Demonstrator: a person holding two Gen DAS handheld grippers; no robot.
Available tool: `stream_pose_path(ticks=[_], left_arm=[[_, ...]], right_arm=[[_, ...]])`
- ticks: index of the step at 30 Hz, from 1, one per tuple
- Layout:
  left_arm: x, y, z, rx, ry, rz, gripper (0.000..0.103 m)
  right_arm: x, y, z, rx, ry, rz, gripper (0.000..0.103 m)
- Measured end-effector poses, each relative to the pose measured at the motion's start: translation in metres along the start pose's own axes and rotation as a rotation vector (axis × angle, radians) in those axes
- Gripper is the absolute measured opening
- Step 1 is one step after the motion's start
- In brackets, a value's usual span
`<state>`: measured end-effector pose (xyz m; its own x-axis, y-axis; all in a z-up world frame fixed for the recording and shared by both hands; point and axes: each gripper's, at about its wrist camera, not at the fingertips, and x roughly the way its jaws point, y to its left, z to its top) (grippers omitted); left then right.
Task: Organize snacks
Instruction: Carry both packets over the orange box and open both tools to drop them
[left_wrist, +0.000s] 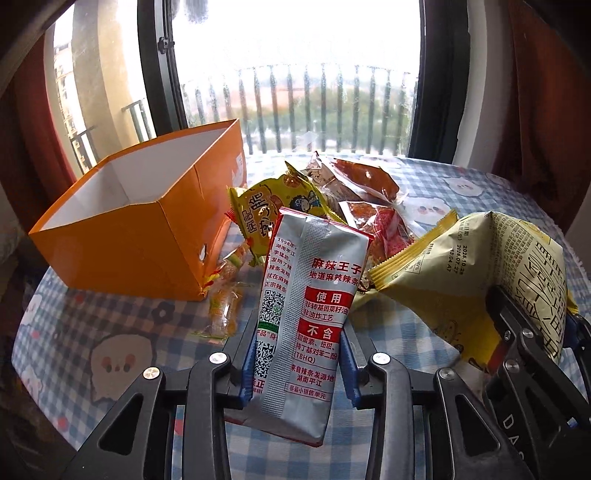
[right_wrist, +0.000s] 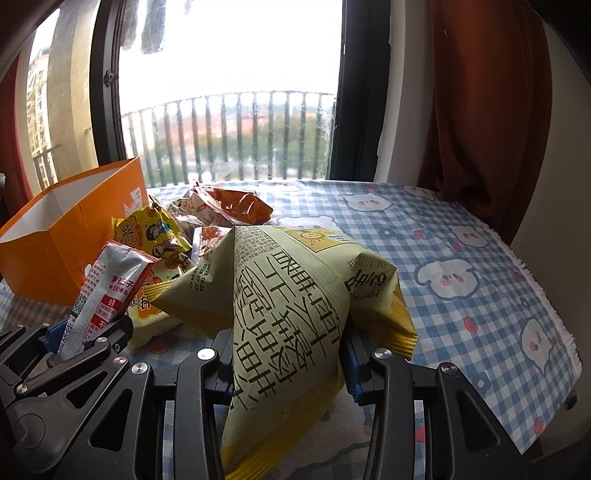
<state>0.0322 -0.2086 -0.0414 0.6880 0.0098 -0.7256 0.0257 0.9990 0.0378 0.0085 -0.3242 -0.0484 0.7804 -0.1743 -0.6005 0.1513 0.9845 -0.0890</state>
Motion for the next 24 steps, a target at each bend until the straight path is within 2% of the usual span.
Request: stream_pose_path(ticks=[10,24], left_arm=[[-0.041,0.045,0.037,-0.057,-0.099,0.033,0.037],[-0.055,0.161,0.090,-0.182,-0.165,0.091,0.037]], right_arm=[[-0.033,0.036,0.043,-0.055,-0.090,0.046,0.045],[-0.046,0.147,0.110,-0.161,-0.172,0.186,0.045]])
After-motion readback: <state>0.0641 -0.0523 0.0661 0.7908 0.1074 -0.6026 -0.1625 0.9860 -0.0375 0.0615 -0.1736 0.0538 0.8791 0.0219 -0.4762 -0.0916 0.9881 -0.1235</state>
